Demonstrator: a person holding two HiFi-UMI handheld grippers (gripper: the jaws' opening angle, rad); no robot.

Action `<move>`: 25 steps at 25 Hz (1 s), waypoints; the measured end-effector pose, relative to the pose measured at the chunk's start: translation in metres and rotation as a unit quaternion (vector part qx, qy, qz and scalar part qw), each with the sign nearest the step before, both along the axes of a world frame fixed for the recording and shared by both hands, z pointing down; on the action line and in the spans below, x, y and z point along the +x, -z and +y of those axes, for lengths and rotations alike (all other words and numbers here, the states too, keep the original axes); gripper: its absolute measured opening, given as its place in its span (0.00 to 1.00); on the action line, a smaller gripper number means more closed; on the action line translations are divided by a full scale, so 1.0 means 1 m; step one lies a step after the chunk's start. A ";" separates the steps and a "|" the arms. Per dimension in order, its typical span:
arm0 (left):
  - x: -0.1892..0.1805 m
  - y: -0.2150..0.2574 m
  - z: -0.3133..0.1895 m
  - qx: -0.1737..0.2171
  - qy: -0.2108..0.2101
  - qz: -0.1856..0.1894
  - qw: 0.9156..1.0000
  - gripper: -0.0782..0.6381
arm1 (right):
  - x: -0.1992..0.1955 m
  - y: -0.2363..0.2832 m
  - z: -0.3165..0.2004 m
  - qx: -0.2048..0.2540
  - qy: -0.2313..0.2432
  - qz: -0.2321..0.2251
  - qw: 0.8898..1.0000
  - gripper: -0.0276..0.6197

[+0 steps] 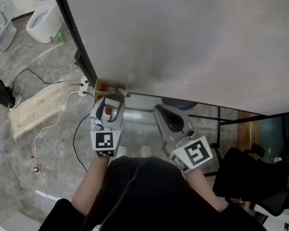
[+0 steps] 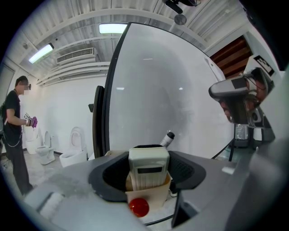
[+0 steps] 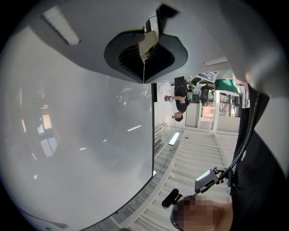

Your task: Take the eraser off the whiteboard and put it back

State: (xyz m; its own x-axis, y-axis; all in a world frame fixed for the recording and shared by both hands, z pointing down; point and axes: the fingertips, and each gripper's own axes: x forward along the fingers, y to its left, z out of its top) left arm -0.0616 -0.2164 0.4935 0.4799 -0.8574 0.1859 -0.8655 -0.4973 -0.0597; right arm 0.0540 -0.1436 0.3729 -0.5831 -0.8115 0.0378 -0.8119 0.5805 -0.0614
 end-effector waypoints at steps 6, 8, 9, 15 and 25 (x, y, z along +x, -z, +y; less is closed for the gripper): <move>0.000 0.001 0.003 0.003 0.011 0.000 1.000 0.49 | 0.000 0.001 0.002 0.001 0.002 0.002 1.000 0.06; 0.000 0.002 0.004 0.002 0.017 0.010 1.000 0.49 | -0.001 0.001 0.002 0.001 0.003 0.003 1.000 0.06; 0.000 0.002 0.004 0.002 0.017 0.009 1.000 0.49 | -0.001 0.000 0.002 0.001 0.003 0.004 1.000 0.06; 0.001 -0.004 0.004 0.006 0.006 -0.008 1.000 0.50 | 0.001 -0.001 0.004 0.002 0.002 0.004 1.000 0.06; 0.005 -0.001 0.008 0.002 -0.006 -0.015 1.000 0.54 | 0.003 0.000 0.007 0.004 -0.001 0.003 1.000 0.06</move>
State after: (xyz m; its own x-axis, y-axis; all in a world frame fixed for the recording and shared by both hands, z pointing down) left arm -0.0571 -0.2080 0.4947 0.4839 -0.8529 0.1961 -0.8576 -0.5068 -0.0876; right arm 0.0569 -0.1369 0.3726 -0.5815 -0.8128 0.0347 -0.8132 0.5796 -0.0518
